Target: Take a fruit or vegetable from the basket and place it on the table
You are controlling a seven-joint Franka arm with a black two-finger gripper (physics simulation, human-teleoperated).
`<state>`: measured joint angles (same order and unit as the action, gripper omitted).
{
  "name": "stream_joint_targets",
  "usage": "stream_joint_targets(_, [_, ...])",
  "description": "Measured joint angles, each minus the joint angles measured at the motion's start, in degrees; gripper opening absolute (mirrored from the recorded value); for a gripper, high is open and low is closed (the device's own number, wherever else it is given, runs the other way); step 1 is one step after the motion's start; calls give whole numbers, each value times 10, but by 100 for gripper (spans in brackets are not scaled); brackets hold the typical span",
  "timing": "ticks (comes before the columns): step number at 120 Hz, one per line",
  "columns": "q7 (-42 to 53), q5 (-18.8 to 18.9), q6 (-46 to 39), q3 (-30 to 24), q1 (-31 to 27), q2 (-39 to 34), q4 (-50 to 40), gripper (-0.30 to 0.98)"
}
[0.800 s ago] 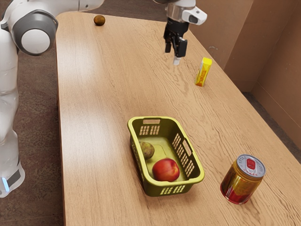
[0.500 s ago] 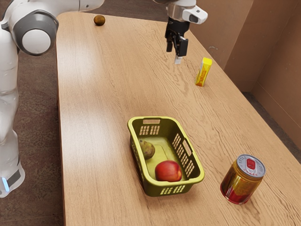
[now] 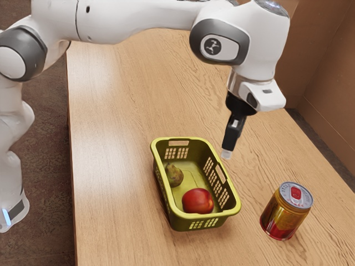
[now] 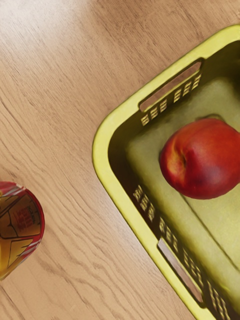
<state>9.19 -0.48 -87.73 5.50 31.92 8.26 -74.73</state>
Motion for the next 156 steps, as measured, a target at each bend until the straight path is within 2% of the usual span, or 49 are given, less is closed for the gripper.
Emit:
stream_joint_targets(22, [4, 16, -16, -1, 1, 27, -30, 69])
stream_joint_targets(45, [7, 39, -73, 2, 14, -15, -118, 69])
stream_joint_targets(61, [8, 39, -91, 3, 25, -50, -174, 69])
stream_joint_targets(104, [12, 37, -186, 6, 23, -52, -257, 69])
stream_joint_targets(156, [15, 31, -233, 7, 29, -78, -294, 69])
